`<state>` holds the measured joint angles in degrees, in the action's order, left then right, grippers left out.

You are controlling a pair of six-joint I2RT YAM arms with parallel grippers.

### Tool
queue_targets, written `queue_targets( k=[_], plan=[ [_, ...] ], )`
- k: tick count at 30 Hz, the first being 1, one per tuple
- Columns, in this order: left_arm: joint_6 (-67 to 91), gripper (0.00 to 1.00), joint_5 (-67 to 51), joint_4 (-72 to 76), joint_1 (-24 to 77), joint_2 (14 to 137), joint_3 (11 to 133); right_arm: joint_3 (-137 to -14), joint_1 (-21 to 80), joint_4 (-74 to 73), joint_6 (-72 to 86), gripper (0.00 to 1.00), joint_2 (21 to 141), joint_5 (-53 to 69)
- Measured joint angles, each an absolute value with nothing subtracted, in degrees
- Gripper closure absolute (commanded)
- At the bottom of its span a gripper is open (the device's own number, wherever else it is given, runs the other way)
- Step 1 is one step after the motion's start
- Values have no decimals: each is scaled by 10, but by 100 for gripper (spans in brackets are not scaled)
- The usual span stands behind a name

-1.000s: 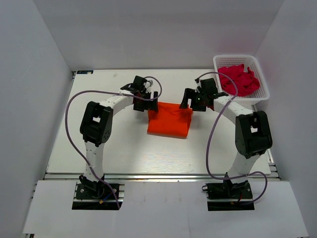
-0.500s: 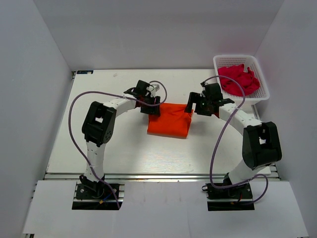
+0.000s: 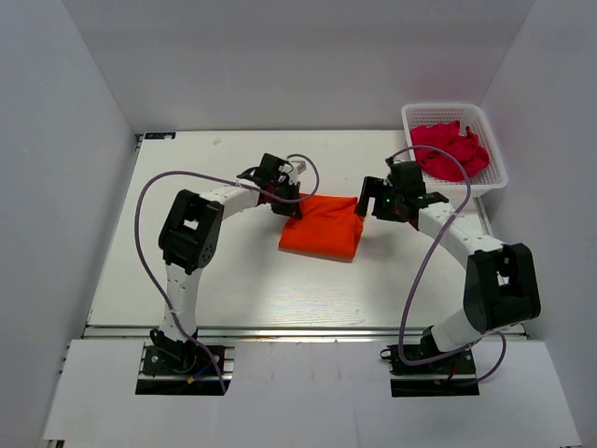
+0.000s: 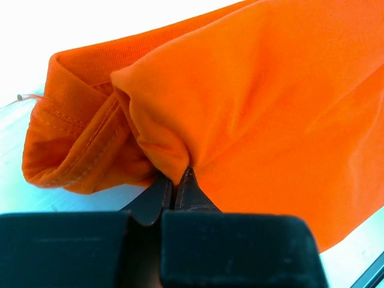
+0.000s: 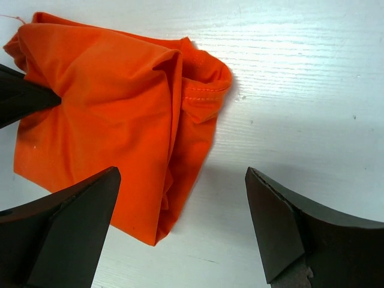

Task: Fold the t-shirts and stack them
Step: Put the neatly folded tshirt into the corner of the board with the left arm

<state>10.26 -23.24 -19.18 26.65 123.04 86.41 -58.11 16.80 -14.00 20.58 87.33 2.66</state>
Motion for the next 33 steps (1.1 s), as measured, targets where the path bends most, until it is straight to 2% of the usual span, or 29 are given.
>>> queue_targets(
  k=[16,24,33],
  plan=[
    [48,100,-281,-223,196,1163,950,-572,165,-121,206,10,851,38],
    [29,100,-360,-249,71,1179,1005,-572,165,-114,206,10,851,55],
    [-30,100,-423,-281,-57,1256,1109,-599,165,-113,206,10,865,66]
  ],
)
